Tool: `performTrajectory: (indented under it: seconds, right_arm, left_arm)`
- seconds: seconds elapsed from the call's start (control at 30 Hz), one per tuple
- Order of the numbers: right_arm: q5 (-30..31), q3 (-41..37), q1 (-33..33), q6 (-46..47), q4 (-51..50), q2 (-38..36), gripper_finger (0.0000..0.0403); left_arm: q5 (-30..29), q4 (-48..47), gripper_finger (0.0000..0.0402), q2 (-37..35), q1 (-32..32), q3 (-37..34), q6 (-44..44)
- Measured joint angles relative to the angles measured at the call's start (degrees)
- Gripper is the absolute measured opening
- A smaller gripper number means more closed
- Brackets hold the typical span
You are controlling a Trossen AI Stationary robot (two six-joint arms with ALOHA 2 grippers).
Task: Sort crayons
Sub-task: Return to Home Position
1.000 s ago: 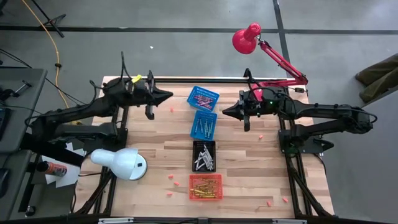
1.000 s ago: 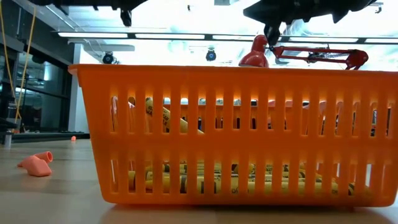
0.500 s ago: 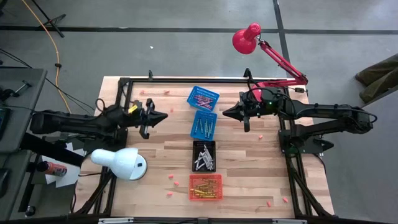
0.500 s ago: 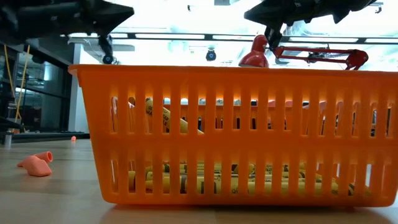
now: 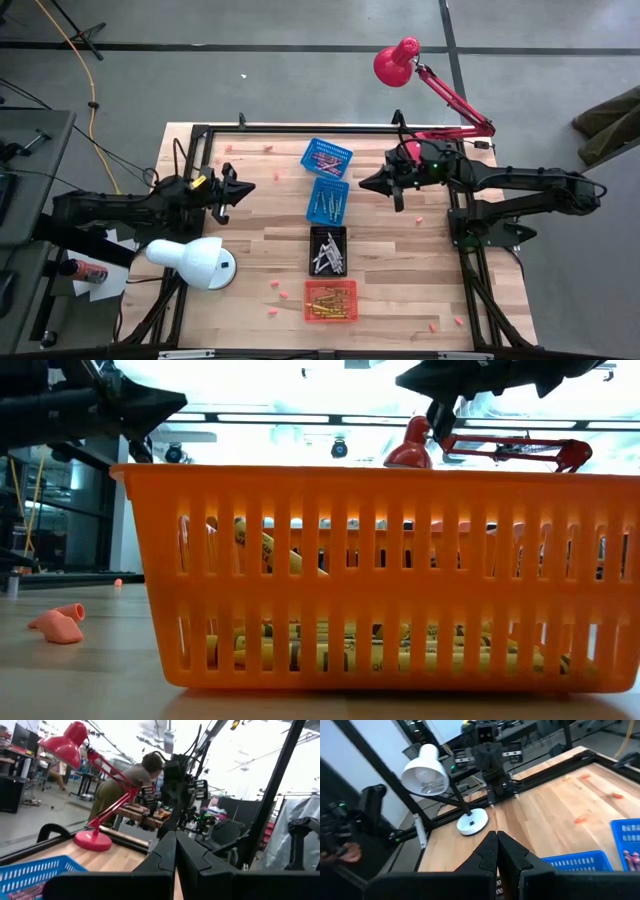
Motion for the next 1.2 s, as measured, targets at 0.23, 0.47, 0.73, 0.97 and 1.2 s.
performTrajectory:
  seconds: [0.23, 0.47, 0.73, 0.97, 1.2]
  right_arm:
    - [-1.9, 0.0, 0.0, -0.5, -1.5, -1.6, 0.0]
    - [-2.3, 0.0, -0.5, -1.8, -12.4, -8.6, 0.0]
    - [0.4, 0.0, -0.5, -8.3, -26.3, -21.9, 0.0]
    - [2.2, -0.5, -0.5, -13.1, -28.4, -30.1, 0.0]
    - [2.2, -17.8, -0.3, -6.4, -6.0, -37.4, 0.0]
  left_arm:
    - [0.0, -1.3, 0.0, -0.5, 0.0, 0.0, -1.8]
    - [0.0, -7.1, 0.0, -0.5, -0.1, 0.0, -5.9]
    - [0.0, -12.6, 0.0001, -0.5, -0.1, 0.0, -5.7]
    - [0.0, -16.5, 0.0001, -0.5, -0.1, 0.0, -5.9]
    - [0.0, -17.3, 0.0001, -0.5, -0.1, 0.0, -6.0]
